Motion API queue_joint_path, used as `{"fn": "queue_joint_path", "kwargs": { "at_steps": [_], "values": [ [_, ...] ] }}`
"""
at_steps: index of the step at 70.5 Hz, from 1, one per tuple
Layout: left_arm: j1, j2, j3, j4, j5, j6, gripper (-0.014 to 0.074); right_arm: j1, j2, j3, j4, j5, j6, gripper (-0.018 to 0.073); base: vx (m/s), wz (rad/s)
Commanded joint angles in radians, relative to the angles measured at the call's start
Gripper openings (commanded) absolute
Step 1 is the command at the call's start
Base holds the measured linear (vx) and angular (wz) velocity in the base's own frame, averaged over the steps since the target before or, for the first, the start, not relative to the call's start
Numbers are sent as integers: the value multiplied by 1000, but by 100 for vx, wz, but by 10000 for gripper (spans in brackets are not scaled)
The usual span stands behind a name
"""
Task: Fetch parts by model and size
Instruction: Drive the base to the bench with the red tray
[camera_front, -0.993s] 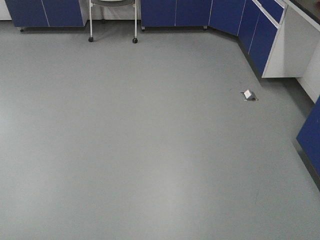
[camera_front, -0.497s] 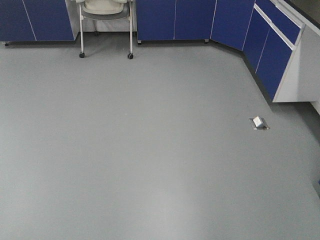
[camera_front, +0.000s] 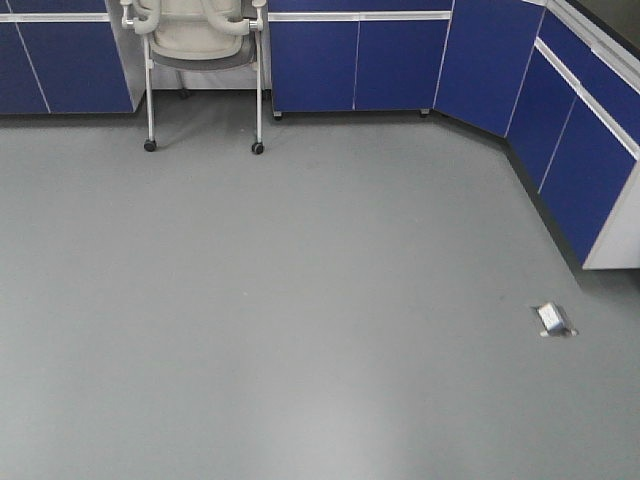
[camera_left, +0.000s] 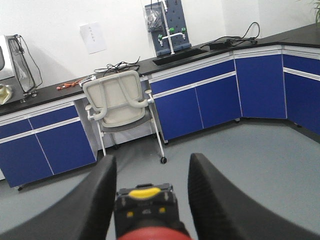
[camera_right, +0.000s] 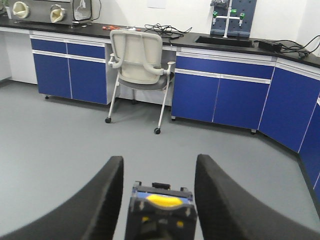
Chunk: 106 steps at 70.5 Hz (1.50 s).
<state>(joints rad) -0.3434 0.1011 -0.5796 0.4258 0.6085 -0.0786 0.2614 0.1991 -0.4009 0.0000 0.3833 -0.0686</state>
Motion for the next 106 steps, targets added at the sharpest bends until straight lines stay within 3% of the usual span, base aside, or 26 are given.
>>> {"fn": "queue_joint_path", "kwargs": {
  "at_steps": [1, 106],
  "values": [
    [-3, 19, -25, 11, -76, -2, -6, -4, 12, -28, 0, -80, -8, -5, 60, 1],
    [-1, 19, -25, 11, -76, -2, -6, -4, 12, -28, 0, -80, -8, -5, 54, -3]
  ]
}}
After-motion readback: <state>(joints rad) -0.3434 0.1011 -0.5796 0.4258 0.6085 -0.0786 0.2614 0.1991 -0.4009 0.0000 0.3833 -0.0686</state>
